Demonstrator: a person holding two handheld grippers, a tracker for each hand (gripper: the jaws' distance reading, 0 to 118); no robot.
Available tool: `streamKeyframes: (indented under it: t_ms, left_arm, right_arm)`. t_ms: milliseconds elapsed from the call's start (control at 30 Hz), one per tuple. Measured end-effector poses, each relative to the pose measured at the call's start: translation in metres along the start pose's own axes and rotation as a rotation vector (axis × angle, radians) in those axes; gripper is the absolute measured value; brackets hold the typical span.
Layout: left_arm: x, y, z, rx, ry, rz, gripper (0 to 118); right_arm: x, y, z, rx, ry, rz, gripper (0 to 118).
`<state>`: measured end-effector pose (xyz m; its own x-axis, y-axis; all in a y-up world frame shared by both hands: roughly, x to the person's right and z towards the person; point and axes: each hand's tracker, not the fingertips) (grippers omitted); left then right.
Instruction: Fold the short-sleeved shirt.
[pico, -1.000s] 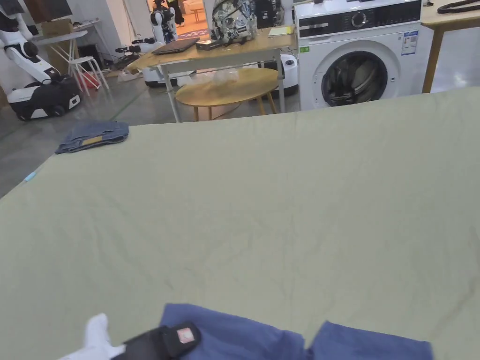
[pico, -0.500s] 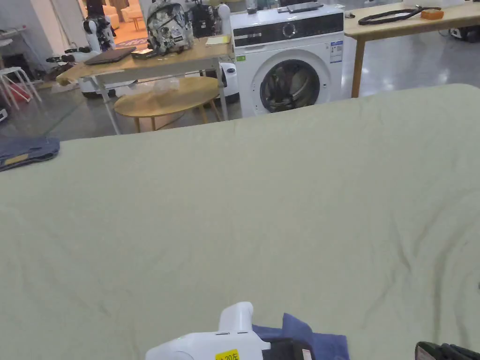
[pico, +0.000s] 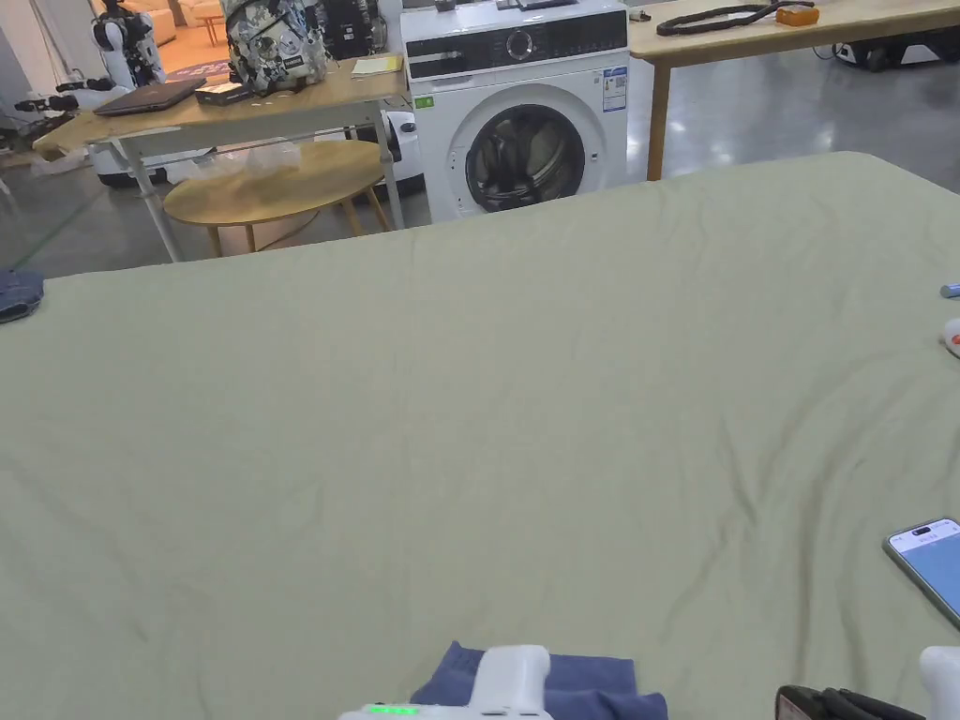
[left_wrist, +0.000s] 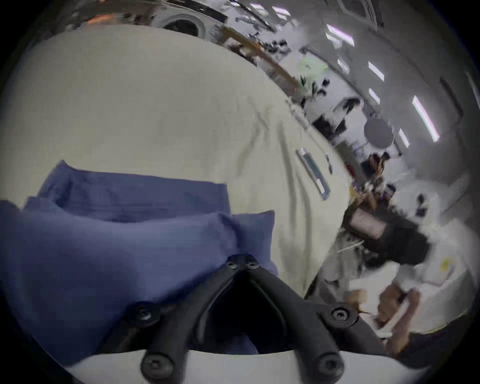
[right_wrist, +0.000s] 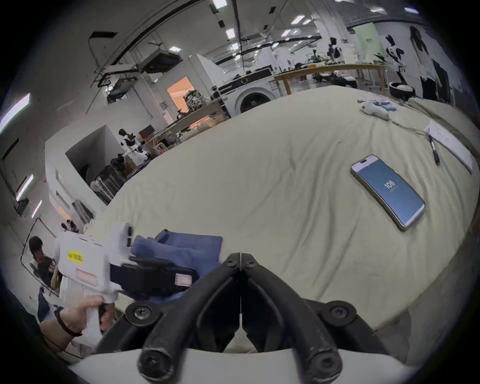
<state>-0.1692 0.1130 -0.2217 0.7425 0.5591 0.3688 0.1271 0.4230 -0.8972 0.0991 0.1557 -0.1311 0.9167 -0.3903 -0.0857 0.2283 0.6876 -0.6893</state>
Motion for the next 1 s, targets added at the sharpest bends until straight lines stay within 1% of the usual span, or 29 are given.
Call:
streamKeyframes:
  t_ms: [133,167,233,267,333,367,400,467,500,600,667,700,767,833,900,967,1000]
  left_arm:
    - [0.006,0.004,0.024,0.072,-0.061,0.046,0]
    - [0.004,0.003,0.037,0.100,-0.099,0.047,12]
    - [0.007,-0.002,0.061,0.172,-0.101,0.037,45]
    - [0.007,-0.006,0.075,0.208,-0.066,0.024,51]
    - [-0.004,-0.012,0.102,0.274,-0.027,0.007,65]
    - [-0.010,-0.016,0.116,0.300,-0.014,0.012,67]
    - [-0.016,-0.019,0.127,0.314,-0.006,0.022,67]
    - [-0.033,-0.025,0.152,0.327,0.002,0.063,67]
    - [-0.042,-0.028,0.157,0.336,0.006,0.096,67]
    - [-0.076,-0.034,0.160,0.304,-0.006,0.208,67]
    - [-0.087,-0.039,0.153,0.315,-0.016,0.230,67]
    - [-0.092,-0.039,0.148,0.313,-0.030,0.256,67]
    - [-0.103,-0.040,0.133,0.302,-0.116,0.337,67]
    - [-0.113,-0.041,0.113,0.272,-0.178,0.373,67]
    - [-0.111,-0.042,0.096,0.259,-0.163,0.365,67]
    - [-0.111,-0.045,0.085,0.235,-0.221,0.372,53]
    - [-0.108,-0.045,0.082,0.241,-0.199,0.369,44]
  right_arm:
    - [-0.024,0.002,-0.014,-0.056,0.073,0.057,0]
    - [-0.031,0.001,-0.021,-0.074,0.086,0.077,0]
    - [-0.044,-0.001,-0.034,-0.115,0.095,0.116,0]
    - [-0.052,-0.002,-0.039,-0.132,0.117,0.127,0]
    - [-0.060,-0.005,-0.052,-0.187,0.167,0.123,0]
    - [-0.063,-0.007,-0.061,-0.225,0.177,0.122,0]
    - [-0.063,-0.011,-0.070,-0.253,0.163,0.134,0]
    - [-0.066,-0.021,-0.090,-0.318,0.061,0.193,0]
    - [-0.066,-0.025,-0.095,-0.333,0.057,0.196,0]
    - [-0.066,-0.021,-0.094,-0.315,0.069,0.160,0]
    - [-0.064,-0.020,-0.092,-0.321,0.071,0.152,0]
    - [-0.064,-0.020,-0.091,-0.321,0.072,0.152,0]
    - [-0.064,-0.020,-0.092,-0.320,0.071,0.146,0]
    - [-0.064,-0.020,-0.091,-0.322,0.069,0.145,0]
    - [-0.065,-0.020,-0.092,-0.323,0.065,0.150,0]
    - [-0.065,-0.020,-0.090,-0.321,0.064,0.156,0]
    - [-0.065,-0.021,-0.090,-0.319,0.061,0.157,0]
